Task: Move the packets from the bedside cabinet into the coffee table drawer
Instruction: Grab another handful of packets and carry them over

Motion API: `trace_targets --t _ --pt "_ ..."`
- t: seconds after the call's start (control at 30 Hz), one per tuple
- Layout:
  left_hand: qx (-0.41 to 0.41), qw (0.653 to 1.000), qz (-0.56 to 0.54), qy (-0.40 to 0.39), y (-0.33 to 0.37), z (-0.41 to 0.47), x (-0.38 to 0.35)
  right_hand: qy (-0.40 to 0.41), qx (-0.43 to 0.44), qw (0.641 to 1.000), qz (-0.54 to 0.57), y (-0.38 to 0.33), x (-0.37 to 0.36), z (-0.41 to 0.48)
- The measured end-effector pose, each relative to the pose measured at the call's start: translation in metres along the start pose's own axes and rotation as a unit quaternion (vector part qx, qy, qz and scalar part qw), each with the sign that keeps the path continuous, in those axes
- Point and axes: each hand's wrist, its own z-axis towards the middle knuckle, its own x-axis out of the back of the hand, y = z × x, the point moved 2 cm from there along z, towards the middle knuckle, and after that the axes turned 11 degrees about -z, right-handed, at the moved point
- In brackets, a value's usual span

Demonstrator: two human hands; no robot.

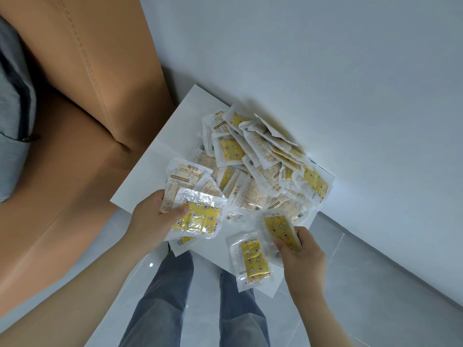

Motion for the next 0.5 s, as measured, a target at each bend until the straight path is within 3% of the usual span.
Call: trace_targets --t 0.5 --pt "0.01 0.999 -0.036 -0.003 0.033 -0.047 0.002 -0.012 -0.026 0.997 0.065 -0.013 0.026 -0.032"
